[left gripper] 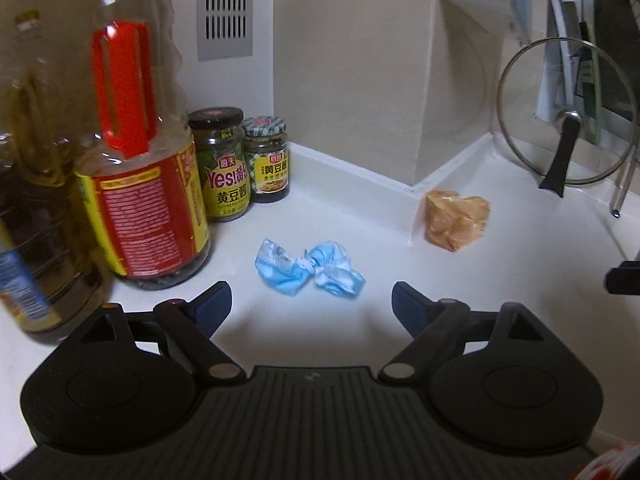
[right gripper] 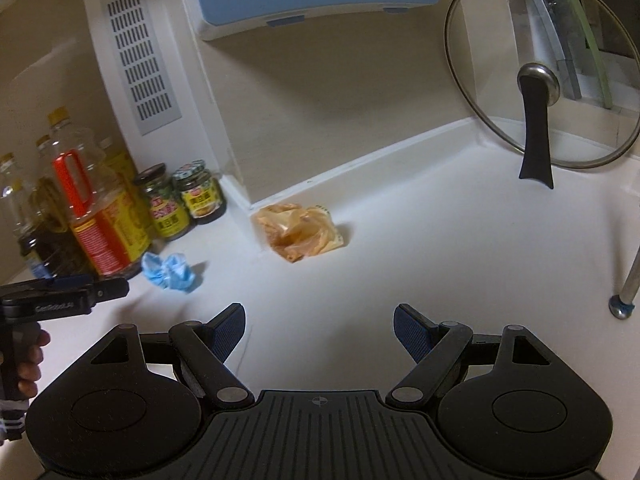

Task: Collect trash
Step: 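Grasp the blue crumpled mask with the left tool while the right tool grasps the orange bag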

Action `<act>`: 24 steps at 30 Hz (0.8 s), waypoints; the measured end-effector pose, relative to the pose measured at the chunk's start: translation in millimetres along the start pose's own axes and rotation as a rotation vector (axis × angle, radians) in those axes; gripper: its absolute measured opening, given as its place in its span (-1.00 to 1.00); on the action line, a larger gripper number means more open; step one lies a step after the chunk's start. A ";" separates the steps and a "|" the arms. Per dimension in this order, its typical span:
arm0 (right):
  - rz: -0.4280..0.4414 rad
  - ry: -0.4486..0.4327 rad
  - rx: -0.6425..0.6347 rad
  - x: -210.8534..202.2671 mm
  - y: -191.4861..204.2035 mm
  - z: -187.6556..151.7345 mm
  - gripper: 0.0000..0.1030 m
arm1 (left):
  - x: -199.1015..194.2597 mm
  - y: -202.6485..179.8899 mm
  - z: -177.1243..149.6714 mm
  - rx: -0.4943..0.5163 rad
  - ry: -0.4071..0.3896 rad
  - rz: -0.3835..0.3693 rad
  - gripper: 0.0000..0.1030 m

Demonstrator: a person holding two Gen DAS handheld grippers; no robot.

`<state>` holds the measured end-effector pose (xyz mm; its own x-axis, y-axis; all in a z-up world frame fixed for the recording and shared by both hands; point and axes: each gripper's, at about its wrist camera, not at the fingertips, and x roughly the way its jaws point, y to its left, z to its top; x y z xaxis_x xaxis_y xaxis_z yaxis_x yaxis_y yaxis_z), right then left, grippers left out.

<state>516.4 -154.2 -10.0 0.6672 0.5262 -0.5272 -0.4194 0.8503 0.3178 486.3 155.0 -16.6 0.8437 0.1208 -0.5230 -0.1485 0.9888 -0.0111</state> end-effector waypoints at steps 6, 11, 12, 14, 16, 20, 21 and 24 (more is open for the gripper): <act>-0.029 -0.013 0.017 18.5 -6.3 7.9 0.59 | 38.8 5.2 9.0 -0.049 0.012 -0.013 0.67; -0.032 -0.018 0.029 32.9 -6.7 13.5 0.59 | 64.2 3.2 12.6 -0.058 0.035 -0.002 0.67; -0.032 -0.016 0.030 35.5 -6.2 14.0 0.59 | 68.9 1.9 12.6 -0.051 0.041 0.009 0.67; -0.031 -0.014 0.030 40.1 -4.9 14.8 0.59 | 76.6 0.9 11.2 -0.040 0.050 0.013 0.66; -0.028 -0.014 0.026 44.6 -3.2 15.1 0.59 | 81.5 1.1 9.7 -0.034 0.053 0.013 0.55; -0.023 -0.011 0.027 53.2 -1.6 14.9 0.58 | 85.6 3.6 8.2 -0.028 0.039 -0.001 0.37; -0.020 -0.010 0.025 55.6 -1.0 14.7 0.58 | 85.9 3.9 8.3 -0.024 0.036 -0.003 0.28; -0.010 -0.008 0.018 61.6 1.1 13.9 0.59 | 87.3 3.6 8.1 -0.002 0.028 -0.004 0.04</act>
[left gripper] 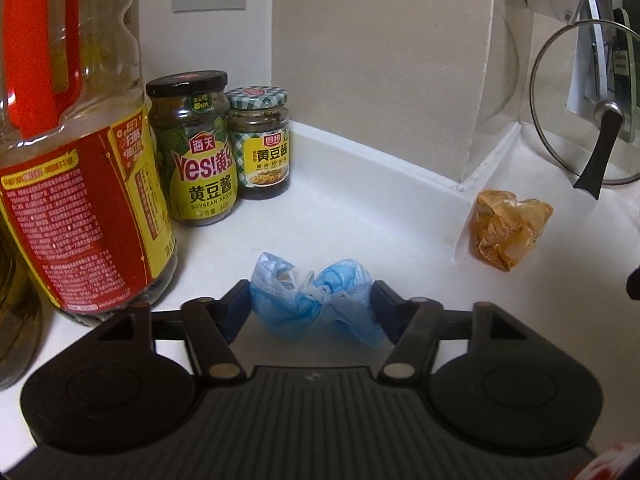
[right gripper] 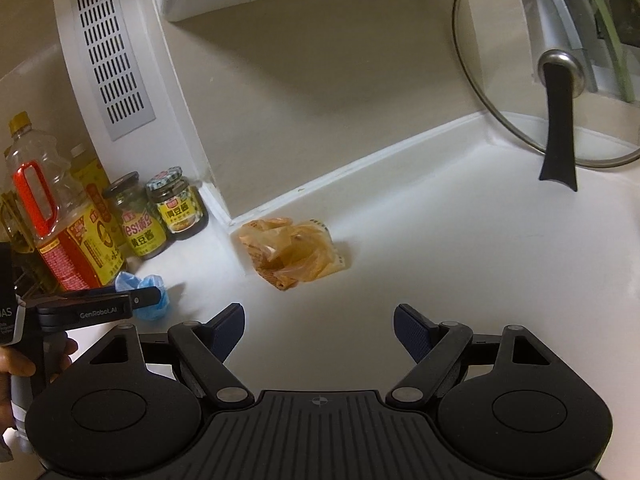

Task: Collect trash
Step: 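Grasp the blue crumpled mask with the left tool while the right tool grasps the orange bag, then carry the blue mask and orange bag down over the wastebasket with both tools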

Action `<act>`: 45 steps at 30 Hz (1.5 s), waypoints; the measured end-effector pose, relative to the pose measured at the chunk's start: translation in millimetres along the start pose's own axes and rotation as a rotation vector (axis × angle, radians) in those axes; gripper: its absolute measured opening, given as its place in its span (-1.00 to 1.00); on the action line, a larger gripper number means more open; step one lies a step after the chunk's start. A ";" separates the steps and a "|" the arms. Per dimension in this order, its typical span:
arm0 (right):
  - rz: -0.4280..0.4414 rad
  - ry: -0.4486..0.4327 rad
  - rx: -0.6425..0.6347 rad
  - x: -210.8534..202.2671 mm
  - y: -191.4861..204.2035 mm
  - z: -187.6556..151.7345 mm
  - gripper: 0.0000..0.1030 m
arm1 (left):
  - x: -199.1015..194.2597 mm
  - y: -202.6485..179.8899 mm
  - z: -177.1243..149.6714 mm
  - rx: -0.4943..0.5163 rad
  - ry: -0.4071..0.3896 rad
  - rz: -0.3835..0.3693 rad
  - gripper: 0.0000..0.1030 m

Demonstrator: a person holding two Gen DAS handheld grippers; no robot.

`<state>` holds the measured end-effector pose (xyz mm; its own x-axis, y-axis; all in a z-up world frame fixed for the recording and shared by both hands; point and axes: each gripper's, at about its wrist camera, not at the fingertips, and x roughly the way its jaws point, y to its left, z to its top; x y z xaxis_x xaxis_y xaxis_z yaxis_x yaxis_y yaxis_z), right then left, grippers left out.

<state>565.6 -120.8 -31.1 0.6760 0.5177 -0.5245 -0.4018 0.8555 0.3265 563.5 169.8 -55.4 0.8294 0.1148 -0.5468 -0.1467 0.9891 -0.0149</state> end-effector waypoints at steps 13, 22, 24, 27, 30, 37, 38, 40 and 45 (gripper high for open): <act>0.037 0.001 -0.060 34.8 16.4 10.2 0.58 | -5.9 0.0 6.1 0.076 -0.028 0.011 -0.78; 0.013 -0.028 -0.143 62.6 28.2 28.9 0.58 | -18.6 16.5 22.0 0.033 -0.050 0.064 -0.78; 0.009 -0.030 -0.174 70.1 31.0 33.4 0.58 | -19.5 18.5 23.6 0.031 -0.051 0.069 -0.78; 0.003 -0.026 -0.199 82.6 31.9 36.9 0.58 | -20.5 19.8 23.8 0.030 -0.050 0.074 -0.78; -0.010 -0.010 -0.216 96.2 31.4 39.3 0.58 | -21.8 19.5 22.6 0.029 -0.046 0.077 -0.78; -0.001 0.015 -0.268 101.2 33.7 34.4 -0.37 | -27.8 18.3 18.5 0.027 -0.036 0.096 -0.78; 0.000 0.015 -0.274 99.5 34.3 33.8 -0.42 | -29.3 18.0 18.1 0.024 -0.036 0.099 -0.78; 0.006 0.010 -0.287 93.6 36.2 32.1 -0.55 | -32.9 16.4 17.4 0.023 -0.037 0.104 -0.78; 0.031 -0.011 -0.288 68.7 39.5 28.5 -0.59 | -48.1 9.2 15.2 0.018 -0.048 0.113 -0.78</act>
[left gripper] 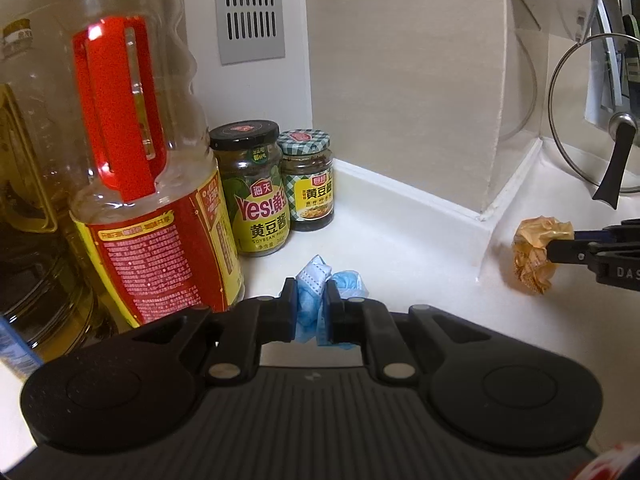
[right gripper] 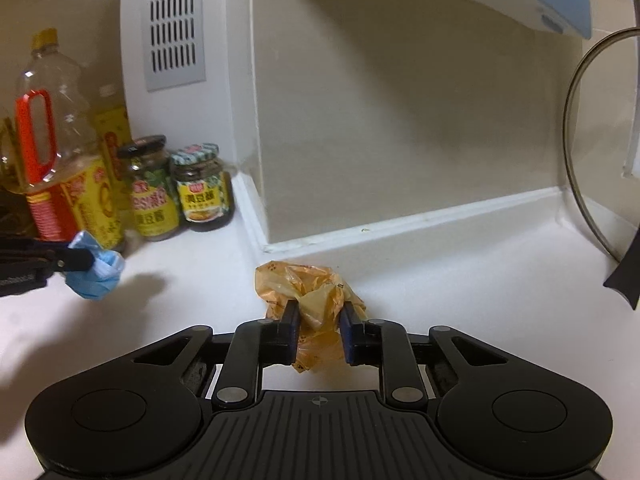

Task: Collect trash
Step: 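Carry the blue mask and orange bag down over the wastebasket with both tools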

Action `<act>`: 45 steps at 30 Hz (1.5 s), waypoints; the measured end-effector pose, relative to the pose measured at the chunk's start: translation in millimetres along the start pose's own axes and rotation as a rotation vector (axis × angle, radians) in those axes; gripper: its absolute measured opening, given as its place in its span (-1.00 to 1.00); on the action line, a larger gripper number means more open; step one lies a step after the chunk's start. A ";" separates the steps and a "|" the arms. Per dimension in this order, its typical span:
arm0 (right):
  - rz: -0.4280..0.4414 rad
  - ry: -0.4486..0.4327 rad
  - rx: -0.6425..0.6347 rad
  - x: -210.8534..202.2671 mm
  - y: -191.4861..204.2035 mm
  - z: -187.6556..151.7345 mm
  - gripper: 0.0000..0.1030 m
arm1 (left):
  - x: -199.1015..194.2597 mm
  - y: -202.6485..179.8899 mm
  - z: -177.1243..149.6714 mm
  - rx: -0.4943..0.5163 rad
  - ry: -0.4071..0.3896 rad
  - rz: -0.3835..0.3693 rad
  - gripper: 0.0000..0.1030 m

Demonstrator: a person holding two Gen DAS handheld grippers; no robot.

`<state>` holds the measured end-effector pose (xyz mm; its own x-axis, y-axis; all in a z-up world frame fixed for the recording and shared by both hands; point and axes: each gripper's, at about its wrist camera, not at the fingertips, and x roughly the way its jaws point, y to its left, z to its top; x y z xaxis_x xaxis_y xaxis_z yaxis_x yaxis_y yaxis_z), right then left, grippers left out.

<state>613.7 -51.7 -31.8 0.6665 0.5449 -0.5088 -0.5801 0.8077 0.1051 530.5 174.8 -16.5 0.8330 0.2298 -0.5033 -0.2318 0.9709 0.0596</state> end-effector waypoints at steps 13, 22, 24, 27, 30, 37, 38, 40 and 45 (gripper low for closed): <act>0.124 -0.061 0.019 -90.2 8.9 -4.8 -0.59 | -79.1 -30.5 -4.8 -0.038 -0.056 0.011 -0.78; 0.218 -0.079 0.001 -164.0 16.8 -23.7 -0.59 | -163.3 -54.8 -22.1 -0.076 -0.104 0.031 -0.78; 0.248 -0.081 -0.007 -181.1 20.5 -29.6 -0.59 | -183.6 -60.8 -28.7 -0.085 -0.114 0.035 -0.78; 0.280 -0.080 -0.019 -205.3 24.5 -40.0 -0.59 | -211.8 -68.3 -38.5 -0.102 -0.121 0.032 -0.78; 0.319 -0.081 -0.017 -230.5 28.3 -51.3 -0.59 | -238.8 -75.8 -50.0 -0.115 -0.126 0.036 -0.78; 0.400 -0.057 0.001 -278.0 36.5 -81.1 -0.59 | -293.9 -89.3 -80.6 -0.141 -0.120 0.045 -0.78; 0.410 -0.051 0.006 -283.2 37.0 -86.1 -0.59 | -301.1 -90.9 -86.1 -0.146 -0.116 0.047 -0.78; 0.430 -0.032 0.021 -290.7 38.6 -97.0 -0.59 | -314.1 -93.4 -97.8 -0.157 -0.107 0.050 -0.78; 0.462 0.034 0.049 -302.6 45.3 -125.8 -0.59 | -335.9 -96.3 -128.0 -0.178 -0.066 0.047 -0.78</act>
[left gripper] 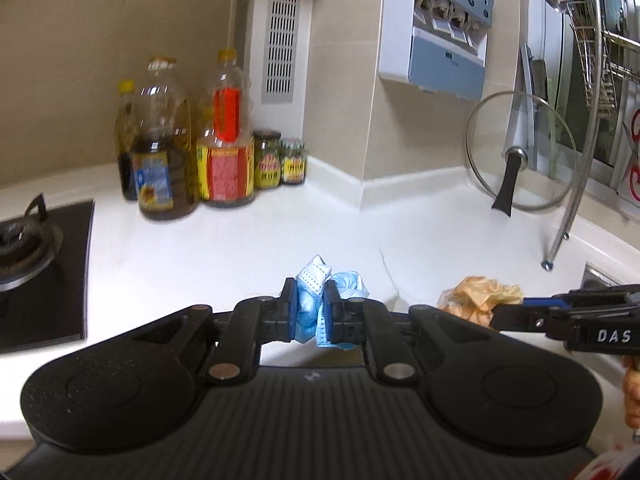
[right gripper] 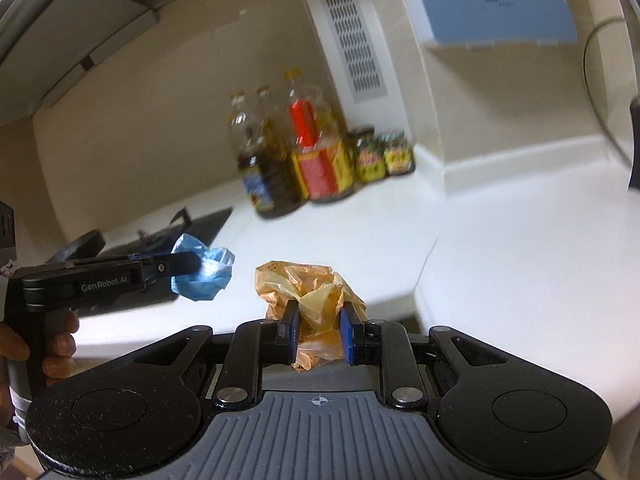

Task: Collect trash
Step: 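Carry the blue mask and orange bag down over the wastebasket with both tools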

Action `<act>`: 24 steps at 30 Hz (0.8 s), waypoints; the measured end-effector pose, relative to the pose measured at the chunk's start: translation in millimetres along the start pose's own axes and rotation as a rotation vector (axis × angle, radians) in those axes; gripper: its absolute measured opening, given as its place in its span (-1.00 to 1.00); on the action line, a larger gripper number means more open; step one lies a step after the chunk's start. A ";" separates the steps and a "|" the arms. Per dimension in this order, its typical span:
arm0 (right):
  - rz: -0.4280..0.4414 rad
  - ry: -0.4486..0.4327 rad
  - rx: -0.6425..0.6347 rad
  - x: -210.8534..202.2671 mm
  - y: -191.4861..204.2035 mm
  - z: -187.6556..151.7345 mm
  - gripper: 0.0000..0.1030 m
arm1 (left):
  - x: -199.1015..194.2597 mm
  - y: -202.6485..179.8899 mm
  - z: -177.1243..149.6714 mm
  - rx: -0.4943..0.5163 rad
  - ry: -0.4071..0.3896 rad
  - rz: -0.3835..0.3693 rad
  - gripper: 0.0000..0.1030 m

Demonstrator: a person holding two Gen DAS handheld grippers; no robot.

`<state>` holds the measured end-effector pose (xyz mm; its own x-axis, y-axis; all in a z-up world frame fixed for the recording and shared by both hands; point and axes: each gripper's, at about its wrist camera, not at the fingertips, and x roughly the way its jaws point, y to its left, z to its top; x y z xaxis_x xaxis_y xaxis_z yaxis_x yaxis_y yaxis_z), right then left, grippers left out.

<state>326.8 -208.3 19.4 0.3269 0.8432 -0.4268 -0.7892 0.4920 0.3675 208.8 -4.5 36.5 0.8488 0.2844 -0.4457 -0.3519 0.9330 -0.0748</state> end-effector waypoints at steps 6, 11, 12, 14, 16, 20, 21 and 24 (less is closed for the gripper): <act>-0.010 0.076 0.062 4.9 6.7 -34.0 -0.59 | -3.7 10.8 -35.7 -0.017 0.084 -0.024 -0.78; -0.060 0.136 0.107 15.8 12.0 -60.6 -0.59 | 6.4 22.0 -62.4 -0.017 0.161 -0.053 -0.78; -0.068 0.150 0.124 18.6 12.2 -66.5 -0.59 | 8.7 24.7 -67.1 -0.024 0.176 -0.060 -0.78; -0.084 0.179 0.153 26.3 12.9 -78.6 -0.59 | 12.7 31.4 -75.6 -0.039 0.202 -0.079 -0.78; -0.104 0.214 0.174 34.9 14.2 -92.8 -0.59 | 17.1 37.1 -85.5 -0.041 0.227 -0.093 -0.78; -0.148 0.268 0.220 48.5 15.0 -119.7 -0.59 | 29.1 45.3 -104.8 -0.038 0.289 -0.117 -0.78; -0.158 0.281 0.230 52.4 14.9 -126.2 -0.59 | 31.9 46.5 -109.5 -0.038 0.304 -0.121 -0.78; -0.178 0.308 0.258 61.7 14.8 -140.8 -0.59 | 40.0 49.2 -123.6 -0.033 0.341 -0.132 -0.78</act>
<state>262.1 -179.5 -117.9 0.2448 0.6555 -0.7144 -0.5661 0.6948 0.4436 176.7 25.6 -95.3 0.7096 0.0669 -0.7014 -0.2653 0.9476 -0.1781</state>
